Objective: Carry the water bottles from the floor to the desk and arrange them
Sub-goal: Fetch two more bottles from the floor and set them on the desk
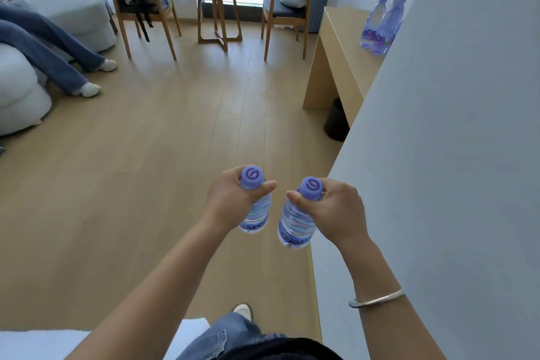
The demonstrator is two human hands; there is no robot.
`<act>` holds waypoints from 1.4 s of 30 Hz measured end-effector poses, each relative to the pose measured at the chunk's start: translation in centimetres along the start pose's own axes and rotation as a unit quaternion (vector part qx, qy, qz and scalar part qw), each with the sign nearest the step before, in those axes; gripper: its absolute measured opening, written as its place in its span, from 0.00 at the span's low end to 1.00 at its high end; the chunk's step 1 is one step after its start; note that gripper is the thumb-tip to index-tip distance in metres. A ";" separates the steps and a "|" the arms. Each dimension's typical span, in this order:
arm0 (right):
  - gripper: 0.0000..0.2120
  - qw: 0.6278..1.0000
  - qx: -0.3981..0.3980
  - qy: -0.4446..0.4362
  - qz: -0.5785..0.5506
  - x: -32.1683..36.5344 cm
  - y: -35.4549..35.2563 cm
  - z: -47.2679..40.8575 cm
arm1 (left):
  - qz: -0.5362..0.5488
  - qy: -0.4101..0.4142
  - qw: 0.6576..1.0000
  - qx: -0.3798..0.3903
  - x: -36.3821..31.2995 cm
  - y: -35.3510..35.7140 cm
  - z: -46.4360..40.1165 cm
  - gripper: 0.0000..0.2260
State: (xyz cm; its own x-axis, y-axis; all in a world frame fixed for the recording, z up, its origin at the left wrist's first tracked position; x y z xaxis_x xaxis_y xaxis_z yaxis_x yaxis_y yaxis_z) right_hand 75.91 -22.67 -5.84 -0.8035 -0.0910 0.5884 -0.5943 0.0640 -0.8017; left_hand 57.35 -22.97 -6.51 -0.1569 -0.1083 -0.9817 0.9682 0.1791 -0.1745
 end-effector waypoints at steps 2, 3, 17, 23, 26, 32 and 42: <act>0.16 1.000 -0.012 0.019 -0.012 0.4 0.6 -2.9 | -0.009 0.000 1.000 0.011 -0.7 -0.7 -3.7 0.08; 0.16 0.999 -0.016 0.028 -0.013 0.5 0.8 -4.1 | -0.014 -0.002 1.000 0.017 -0.9 -0.9 -5.1 0.08; 0.20 0.997 -0.014 0.070 -0.016 -1.8 4.8 -27.0 | 0.008 -0.045 0.996 0.076 0.4 2.1 -28.9 0.12; 0.23 0.994 -0.025 0.099 -0.027 -3.9 4.8 -39.9 | 0.002 -0.022 0.994 0.111 -2.7 5.8 -40.5 0.09; 0.26 0.991 -0.047 0.115 -0.054 -5.1 3.8 -45.0 | 0.004 0.001 0.992 0.126 -5.1 7.9 -45.6 0.13; 0.22 0.980 -0.071 0.172 -0.077 -8.0 1.8 -51.0 | -0.003 0.005 0.984 0.176 -7.1 13.0 -53.6 0.09; 0.18 0.935 -0.184 0.297 -0.057 -16.2 -2.9 -60.8 | -0.037 0.026 0.947 0.318 -9.0 26.4 -67.5 0.15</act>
State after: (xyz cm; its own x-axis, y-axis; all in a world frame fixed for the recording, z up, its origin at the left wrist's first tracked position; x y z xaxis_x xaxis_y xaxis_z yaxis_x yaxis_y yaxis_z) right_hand 88.49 39.06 -6.63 -0.5472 0.4431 0.7101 -0.5613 0.4351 -0.7040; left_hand 71.22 48.73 -7.43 -0.2231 -0.0466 -0.9737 0.8725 -0.4551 -0.1781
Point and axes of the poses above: each hand's wrist, its own z-axis away from the middle knuckle, its own y-axis out of the palm, x = y × z, the point moved 6 cm from there along -z, towards the middle knuckle, and after that the axes turned 9 degrees about z, right-handed, at the moved point
